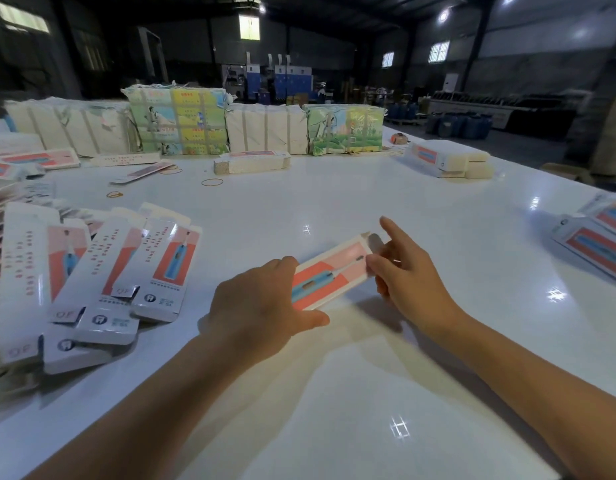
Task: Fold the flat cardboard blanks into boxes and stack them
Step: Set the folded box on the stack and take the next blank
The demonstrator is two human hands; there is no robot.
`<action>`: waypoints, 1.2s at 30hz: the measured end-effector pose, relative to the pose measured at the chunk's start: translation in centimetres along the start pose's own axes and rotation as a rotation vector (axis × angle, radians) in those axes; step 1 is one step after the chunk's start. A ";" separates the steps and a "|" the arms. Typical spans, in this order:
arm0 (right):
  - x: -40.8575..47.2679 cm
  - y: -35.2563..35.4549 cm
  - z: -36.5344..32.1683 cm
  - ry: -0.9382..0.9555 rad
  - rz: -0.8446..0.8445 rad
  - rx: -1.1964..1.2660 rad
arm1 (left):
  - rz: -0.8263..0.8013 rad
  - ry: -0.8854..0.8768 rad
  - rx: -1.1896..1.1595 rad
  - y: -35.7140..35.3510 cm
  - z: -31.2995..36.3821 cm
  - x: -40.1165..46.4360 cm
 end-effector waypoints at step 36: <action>-0.3 -0.8 -1.7 0.121 -0.096 0.182 | 0.162 -0.016 0.017 0.7 1.7 -0.7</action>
Point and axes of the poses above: each hand's wrist, its own x-axis towards the middle knuckle, its own y-axis out of the back of the hand, z = x × y, the point moved 9 cm from there along x, towards the middle knuckle, and after that the axes turned 4 degrees about y, right-handed, at the moved point
